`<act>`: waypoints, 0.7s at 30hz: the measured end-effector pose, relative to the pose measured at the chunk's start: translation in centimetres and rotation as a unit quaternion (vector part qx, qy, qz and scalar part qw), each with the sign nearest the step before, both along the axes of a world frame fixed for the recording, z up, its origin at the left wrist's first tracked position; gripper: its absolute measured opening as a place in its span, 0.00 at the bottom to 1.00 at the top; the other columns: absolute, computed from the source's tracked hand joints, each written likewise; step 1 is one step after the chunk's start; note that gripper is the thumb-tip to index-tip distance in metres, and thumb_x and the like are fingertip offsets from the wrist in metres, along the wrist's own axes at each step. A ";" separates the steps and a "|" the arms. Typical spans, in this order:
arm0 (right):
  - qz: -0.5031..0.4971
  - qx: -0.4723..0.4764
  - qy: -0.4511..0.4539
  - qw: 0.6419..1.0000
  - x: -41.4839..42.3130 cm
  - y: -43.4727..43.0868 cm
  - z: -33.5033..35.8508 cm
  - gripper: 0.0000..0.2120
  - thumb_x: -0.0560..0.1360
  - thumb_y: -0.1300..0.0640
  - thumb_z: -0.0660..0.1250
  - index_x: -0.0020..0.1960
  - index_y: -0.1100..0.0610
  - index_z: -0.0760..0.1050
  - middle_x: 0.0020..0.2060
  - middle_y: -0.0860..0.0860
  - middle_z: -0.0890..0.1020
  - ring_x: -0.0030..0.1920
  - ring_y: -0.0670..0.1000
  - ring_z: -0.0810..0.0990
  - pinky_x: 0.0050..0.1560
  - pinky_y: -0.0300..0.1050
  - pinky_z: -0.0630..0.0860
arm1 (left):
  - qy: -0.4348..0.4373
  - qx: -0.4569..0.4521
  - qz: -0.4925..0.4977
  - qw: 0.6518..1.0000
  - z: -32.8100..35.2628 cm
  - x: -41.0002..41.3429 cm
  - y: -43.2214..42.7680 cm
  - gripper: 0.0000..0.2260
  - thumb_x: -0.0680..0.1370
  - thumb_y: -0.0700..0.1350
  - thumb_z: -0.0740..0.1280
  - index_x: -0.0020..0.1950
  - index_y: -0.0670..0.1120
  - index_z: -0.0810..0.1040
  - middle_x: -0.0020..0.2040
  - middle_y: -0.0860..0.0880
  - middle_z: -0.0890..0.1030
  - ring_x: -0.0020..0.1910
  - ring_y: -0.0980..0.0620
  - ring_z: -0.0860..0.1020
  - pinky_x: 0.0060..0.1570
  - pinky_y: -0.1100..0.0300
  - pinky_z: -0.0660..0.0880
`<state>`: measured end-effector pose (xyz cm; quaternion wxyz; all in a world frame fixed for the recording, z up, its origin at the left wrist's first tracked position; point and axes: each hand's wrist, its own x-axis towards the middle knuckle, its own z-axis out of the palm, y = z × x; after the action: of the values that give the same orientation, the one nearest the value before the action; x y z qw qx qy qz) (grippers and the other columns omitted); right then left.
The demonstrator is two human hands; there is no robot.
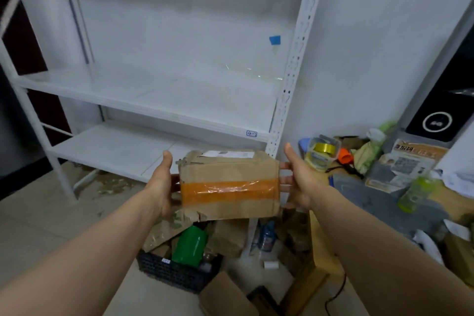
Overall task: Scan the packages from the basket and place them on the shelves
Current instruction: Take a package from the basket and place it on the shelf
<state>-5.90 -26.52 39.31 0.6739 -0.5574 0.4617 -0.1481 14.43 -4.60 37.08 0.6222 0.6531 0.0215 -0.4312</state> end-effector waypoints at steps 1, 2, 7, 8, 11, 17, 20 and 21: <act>0.009 0.003 0.001 1.000 -0.2 -0.4 0.4 0.54 0.49 0.15 0.66 0.65 0.47 0.75 0.61 0.56 0.82 0.64 0.60 0.77 0.69 0.73 0.61 | -0.001 -0.010 0.000 1.000 0.2 -0.3 -0.6 0.40 0.75 0.77 0.49 0.63 0.44 0.77 0.54 0.43 0.79 0.48 0.40 0.76 0.40 0.43 0.71; 0.018 0.011 0.001 1.000 -0.5 -0.4 1.0 0.53 0.51 0.16 0.66 0.68 0.46 0.74 0.67 0.56 0.79 0.69 0.61 0.74 0.69 0.71 0.62 | -0.001 -0.021 -0.002 1.000 0.4 -0.6 -1.1 0.40 0.75 0.76 0.49 0.63 0.44 0.76 0.56 0.44 0.79 0.50 0.40 0.76 0.36 0.44 0.69; 0.023 0.046 -0.049 0.997 -1.9 -1.7 2.2 0.35 0.75 0.29 0.61 0.74 0.49 0.69 0.69 0.57 0.76 0.62 0.57 0.77 0.40 0.53 0.72 | 0.015 -0.060 -0.006 0.998 0.0 -1.6 -3.8 0.41 0.73 0.78 0.51 0.57 0.43 0.79 0.59 0.45 0.80 0.64 0.37 0.74 0.53 0.42 0.73; 0.026 0.046 -0.059 0.997 -2.2 -2.0 2.2 0.33 0.75 0.29 0.62 0.72 0.50 0.71 0.66 0.57 0.78 0.58 0.56 0.78 0.38 0.52 0.71 | 0.016 -0.064 -0.006 0.998 0.0 -1.8 -4.2 0.42 0.71 0.79 0.53 0.57 0.43 0.80 0.59 0.46 0.80 0.68 0.37 0.71 0.61 0.38 0.70; 0.042 0.036 -0.061 0.997 -2.9 -2.9 2.5 0.25 0.77 0.34 0.64 0.64 0.51 0.77 0.58 0.56 0.81 0.54 0.56 0.79 0.43 0.55 0.77 | 0.006 -0.080 -0.026 0.996 -0.1 -2.7 -5.2 0.41 0.71 0.76 0.59 0.68 0.43 0.76 0.67 0.46 0.77 0.74 0.36 0.66 0.70 0.34 0.63; 0.086 -0.053 -0.011 0.995 -3.1 -3.5 2.8 0.25 0.77 0.39 0.69 0.70 0.43 0.68 0.57 0.53 0.79 0.56 0.58 0.80 0.52 0.61 0.82 | -0.086 -0.089 -0.069 0.990 2.0 -4.0 -5.8 0.28 0.73 0.70 0.65 0.52 0.47 0.83 0.57 0.51 0.82 0.63 0.44 0.74 0.51 0.47 0.71; 0.072 -0.058 -0.007 0.996 -2.5 -2.8 2.9 0.25 0.77 0.35 0.66 0.69 0.45 0.69 0.55 0.54 0.81 0.55 0.58 0.82 0.50 0.57 0.83 | -0.151 -0.075 -0.086 0.982 2.4 -2.5 -5.2 0.31 0.63 0.71 0.72 0.58 0.52 0.82 0.64 0.50 0.79 0.69 0.43 0.70 0.68 0.42 0.67; 0.067 -0.063 -0.008 0.996 -2.2 -2.6 2.9 0.24 0.77 0.34 0.65 0.68 0.46 0.70 0.54 0.53 0.81 0.55 0.57 0.82 0.50 0.56 0.82 | -0.162 -0.072 -0.098 0.979 2.6 -2.0 -4.9 0.35 0.61 0.72 0.72 0.61 0.53 0.80 0.65 0.49 0.77 0.70 0.42 0.69 0.69 0.40 0.67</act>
<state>-8.14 -29.17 42.17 0.6495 -0.6271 0.4079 -0.1359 12.45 -9.48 39.65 0.6170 0.6671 -0.1753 -0.3789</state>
